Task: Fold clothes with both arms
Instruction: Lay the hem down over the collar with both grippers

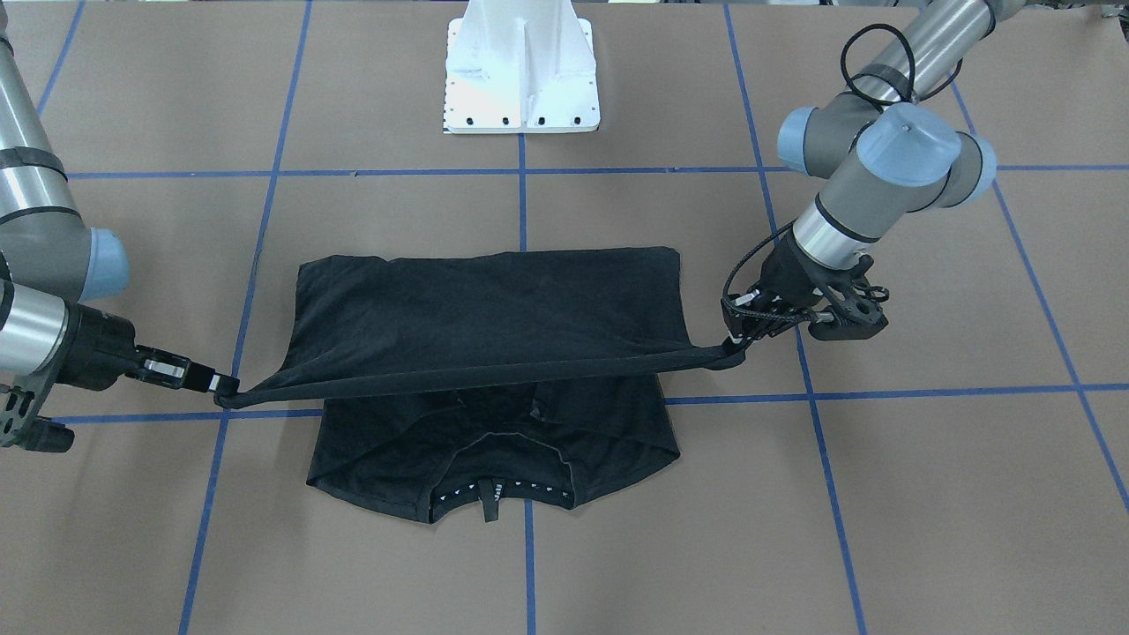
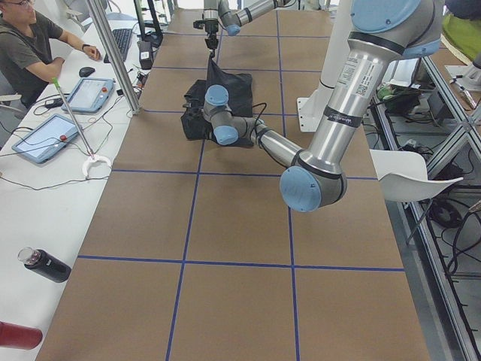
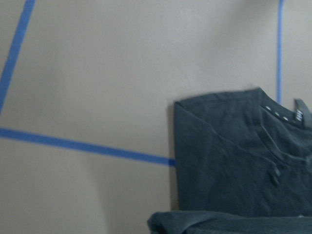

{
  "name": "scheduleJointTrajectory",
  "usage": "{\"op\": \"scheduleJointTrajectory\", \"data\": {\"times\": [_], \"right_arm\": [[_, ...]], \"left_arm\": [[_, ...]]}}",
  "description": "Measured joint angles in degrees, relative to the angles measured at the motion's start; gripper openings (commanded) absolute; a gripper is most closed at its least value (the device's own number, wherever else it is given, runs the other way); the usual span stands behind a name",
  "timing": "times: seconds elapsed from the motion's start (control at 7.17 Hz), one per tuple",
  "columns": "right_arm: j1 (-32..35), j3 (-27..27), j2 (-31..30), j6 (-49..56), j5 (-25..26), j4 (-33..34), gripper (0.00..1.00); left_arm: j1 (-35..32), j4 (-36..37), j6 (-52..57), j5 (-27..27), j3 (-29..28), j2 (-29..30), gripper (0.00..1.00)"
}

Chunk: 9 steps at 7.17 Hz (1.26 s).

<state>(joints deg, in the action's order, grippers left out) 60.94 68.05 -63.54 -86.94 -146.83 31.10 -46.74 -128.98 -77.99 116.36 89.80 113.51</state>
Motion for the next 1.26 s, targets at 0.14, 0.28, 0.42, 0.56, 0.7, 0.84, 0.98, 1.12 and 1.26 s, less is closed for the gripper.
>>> {"op": "scheduleJointTrajectory", "data": {"times": [0.14, 0.28, 0.42, 0.56, 0.7, 0.84, 0.98, 1.12, 1.26], "right_arm": [[-0.7, -1.1, 1.1, 0.0, 1.7, 0.1, 0.00], [-1.2, -1.7, 2.2, -0.2, 2.8, 0.3, 0.00], [-1.6, -2.0, 3.0, -0.3, 3.2, 0.7, 0.00], [-1.9, -2.1, 3.4, -0.4, 3.9, 0.9, 0.00], [-2.3, -2.1, 3.5, -0.4, 5.2, 1.2, 0.00], [-2.8, -2.2, 3.6, -0.4, 6.8, 1.8, 0.00], [-3.1, -2.2, 3.6, -0.4, 7.9, 2.3, 0.00], [-3.2, -2.2, 3.6, -0.5, 8.5, 2.8, 0.00], [-3.0, -2.1, 3.7, -0.5, 8.7, 3.2, 0.00]], "left_arm": [[0.1, -0.5, -0.3, -0.1, -1.1, 0.9, 0.00], [0.2, -0.7, -2.3, -0.1, -2.4, 2.6, 0.00], [0.4, -0.7, -5.8, -0.1, -4.4, 5.1, 0.00], [0.5, -0.8, -8.2, -0.2, -6.6, 7.4, 0.00], [0.5, -0.8, -9.2, -1.0, -8.0, 8.4, 0.00], [0.4, -0.8, -9.5, -2.4, -8.9, 8.7, 0.00], [0.3, -0.8, -9.6, -3.4, -9.8, 8.8, 0.00], [-0.1, -0.9, -9.6, -3.9, -10.6, 8.8, 0.00], [-0.5, -1.0, -9.6, -4.2, -11.0, 8.8, 0.00]]}}
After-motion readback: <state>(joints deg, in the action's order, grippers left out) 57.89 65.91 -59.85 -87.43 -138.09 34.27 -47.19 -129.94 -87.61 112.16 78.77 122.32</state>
